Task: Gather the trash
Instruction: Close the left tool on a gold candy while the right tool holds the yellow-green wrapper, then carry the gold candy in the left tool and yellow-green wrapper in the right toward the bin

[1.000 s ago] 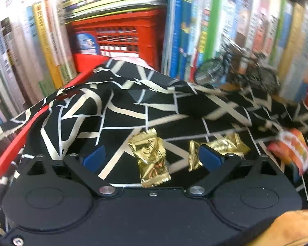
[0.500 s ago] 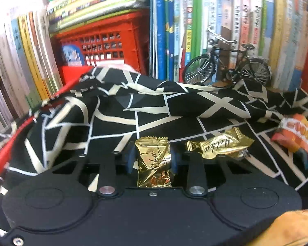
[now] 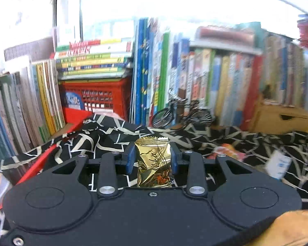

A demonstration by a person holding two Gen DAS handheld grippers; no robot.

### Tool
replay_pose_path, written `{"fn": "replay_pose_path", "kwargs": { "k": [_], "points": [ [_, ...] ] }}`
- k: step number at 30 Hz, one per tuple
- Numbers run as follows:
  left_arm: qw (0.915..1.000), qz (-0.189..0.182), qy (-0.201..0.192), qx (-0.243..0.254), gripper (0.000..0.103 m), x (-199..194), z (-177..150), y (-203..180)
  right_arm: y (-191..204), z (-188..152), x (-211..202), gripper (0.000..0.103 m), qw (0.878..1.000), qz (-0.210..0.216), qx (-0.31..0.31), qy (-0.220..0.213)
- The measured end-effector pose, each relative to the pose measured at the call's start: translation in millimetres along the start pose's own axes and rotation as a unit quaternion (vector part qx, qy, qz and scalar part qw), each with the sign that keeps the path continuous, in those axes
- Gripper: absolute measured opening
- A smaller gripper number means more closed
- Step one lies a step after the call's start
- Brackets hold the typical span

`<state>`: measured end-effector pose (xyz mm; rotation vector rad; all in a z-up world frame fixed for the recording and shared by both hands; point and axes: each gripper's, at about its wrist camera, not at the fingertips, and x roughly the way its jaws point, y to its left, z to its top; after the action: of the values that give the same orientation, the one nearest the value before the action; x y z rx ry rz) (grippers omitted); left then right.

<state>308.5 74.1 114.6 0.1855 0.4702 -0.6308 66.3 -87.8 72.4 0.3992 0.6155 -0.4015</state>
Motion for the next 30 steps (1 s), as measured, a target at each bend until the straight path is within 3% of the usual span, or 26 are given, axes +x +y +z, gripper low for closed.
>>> {"fn": "replay_pose_path", "kwargs": {
  "k": [8,15,30],
  "points": [
    [0.9999,0.005,-0.013,-0.006,0.032,-82.2,-10.9,6.9,27.2,-14.1,-15.7,0.008,0.999,0.033,-0.033,0.011],
    [0.9988,0.027,-0.02,-0.034,0.032,-122.7,-23.1,30.6,46.5,-21.1,-30.4,0.008,0.998,0.052,-0.043,0.004],
    [0.9973,0.044,-0.054,-0.021,0.032,-202.7,-48.3,79.9,81.5,-54.2,-79.6,0.008,0.998,0.034,-0.05,-0.019]
  ]
}}
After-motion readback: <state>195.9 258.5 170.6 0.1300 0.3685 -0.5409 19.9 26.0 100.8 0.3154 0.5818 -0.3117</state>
